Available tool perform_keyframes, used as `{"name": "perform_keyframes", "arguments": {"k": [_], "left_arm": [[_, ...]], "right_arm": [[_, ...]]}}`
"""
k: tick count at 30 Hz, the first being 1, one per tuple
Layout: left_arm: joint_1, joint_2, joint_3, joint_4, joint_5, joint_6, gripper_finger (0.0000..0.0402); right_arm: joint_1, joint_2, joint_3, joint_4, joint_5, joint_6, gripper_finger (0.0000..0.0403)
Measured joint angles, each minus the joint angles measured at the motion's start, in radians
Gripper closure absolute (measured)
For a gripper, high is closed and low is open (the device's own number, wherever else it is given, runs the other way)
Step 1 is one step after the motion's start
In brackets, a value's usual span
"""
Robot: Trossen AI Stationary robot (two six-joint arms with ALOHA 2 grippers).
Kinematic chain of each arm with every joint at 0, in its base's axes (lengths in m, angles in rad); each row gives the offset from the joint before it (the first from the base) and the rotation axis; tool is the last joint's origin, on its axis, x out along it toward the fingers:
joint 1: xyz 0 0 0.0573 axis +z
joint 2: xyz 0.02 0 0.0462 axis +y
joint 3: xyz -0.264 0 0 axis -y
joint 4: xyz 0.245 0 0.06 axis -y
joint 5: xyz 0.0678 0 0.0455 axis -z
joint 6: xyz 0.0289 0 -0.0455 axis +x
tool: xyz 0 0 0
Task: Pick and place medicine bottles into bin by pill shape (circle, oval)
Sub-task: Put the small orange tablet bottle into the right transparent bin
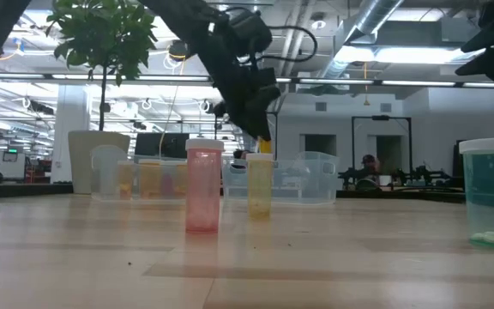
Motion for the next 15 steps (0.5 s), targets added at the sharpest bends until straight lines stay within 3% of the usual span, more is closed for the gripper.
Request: {"name": "perform_keyframes", "arguments": {"k": [15], "left_arm": [[-0.005, 0.106, 0.001, 0.034, -0.026, 0.027, 0.029]], "right_arm": [[0.0, 0.0, 0.0, 0.0, 0.001, 0.0, 0.0202]]}}
